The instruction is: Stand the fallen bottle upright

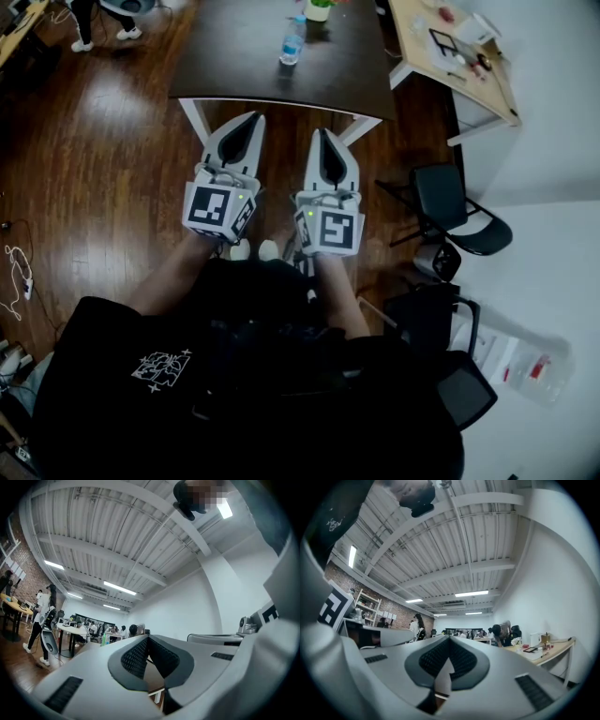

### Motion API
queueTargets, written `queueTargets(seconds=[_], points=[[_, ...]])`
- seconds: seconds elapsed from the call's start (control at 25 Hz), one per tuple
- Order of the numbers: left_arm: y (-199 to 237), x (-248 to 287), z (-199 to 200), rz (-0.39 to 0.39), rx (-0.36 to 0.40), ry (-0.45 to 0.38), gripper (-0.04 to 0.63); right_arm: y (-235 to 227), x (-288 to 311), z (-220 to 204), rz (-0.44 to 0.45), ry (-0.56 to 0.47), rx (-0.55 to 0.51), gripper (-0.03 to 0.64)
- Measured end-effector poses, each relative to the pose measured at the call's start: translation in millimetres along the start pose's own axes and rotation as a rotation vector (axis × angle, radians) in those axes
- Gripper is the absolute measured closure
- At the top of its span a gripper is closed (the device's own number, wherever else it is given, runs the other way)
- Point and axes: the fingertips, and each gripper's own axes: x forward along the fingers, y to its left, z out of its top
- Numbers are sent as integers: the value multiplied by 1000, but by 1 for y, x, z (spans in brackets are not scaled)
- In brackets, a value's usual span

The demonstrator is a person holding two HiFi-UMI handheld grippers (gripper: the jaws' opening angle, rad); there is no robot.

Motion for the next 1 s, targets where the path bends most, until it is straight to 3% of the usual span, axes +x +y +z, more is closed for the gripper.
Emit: queueTargets(seconds=[0.32,1.0], points=[[-19,-6,-2,28,9,18,595,-6,-12,9,33,-49,-3,604],[-23,0,7,25,38,-19,595,-7,-6,14,64,-53,-9,604]])
